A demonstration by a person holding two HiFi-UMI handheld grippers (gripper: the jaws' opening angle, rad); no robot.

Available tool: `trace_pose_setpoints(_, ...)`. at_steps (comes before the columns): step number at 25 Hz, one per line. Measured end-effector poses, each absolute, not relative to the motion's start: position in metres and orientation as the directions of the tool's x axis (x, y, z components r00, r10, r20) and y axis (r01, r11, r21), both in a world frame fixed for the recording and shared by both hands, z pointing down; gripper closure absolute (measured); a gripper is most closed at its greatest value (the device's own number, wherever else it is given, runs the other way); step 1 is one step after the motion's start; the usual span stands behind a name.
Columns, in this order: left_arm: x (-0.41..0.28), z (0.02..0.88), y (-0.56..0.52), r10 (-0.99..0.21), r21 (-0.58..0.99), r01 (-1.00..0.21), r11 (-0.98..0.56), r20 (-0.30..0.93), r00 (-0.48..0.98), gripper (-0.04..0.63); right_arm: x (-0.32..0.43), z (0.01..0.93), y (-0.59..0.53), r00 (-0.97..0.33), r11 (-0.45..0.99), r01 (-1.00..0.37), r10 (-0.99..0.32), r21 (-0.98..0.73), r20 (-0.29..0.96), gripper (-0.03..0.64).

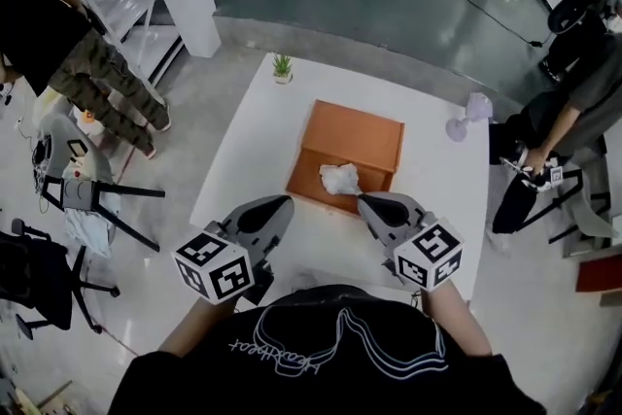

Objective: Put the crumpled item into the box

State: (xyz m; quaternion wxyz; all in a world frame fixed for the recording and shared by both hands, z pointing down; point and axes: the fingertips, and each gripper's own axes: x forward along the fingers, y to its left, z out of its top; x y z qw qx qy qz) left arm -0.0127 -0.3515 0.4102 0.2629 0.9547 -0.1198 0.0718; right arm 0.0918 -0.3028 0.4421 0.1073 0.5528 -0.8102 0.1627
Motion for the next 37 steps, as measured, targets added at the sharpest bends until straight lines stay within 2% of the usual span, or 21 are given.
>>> trace_pose_setpoints(4,-0.006,0.399,-0.331,-0.171,0.487,-0.236,-0.841,0.174,0.970,0.589,0.084,0.411,-0.282,-0.402,0.369,-0.913,-0.887,-0.173,0.227,0.614)
trace_pose_setpoints(11,0.000,0.393,-0.299,-0.175,0.466,-0.220,-0.857,0.138,0.975,0.589,0.083,0.400,-0.248,-0.432,0.396,-0.887,-0.893,-0.237,0.127,0.614)
trace_pose_setpoints(23,0.011,0.380,-0.255,-0.161,0.426,-0.192,-0.884,0.107,0.981,0.589,0.090,0.382,-0.207,-0.433,0.410,-0.890,-0.897,-0.196,0.087,0.614)
trace_pose_setpoints(37,0.015,0.385,-0.247,-0.162,0.426,-0.194,-0.884,0.111,0.981,0.589,0.092,0.384,-0.200,-0.445,0.424,-0.889,-0.890,-0.173,0.102,0.614)
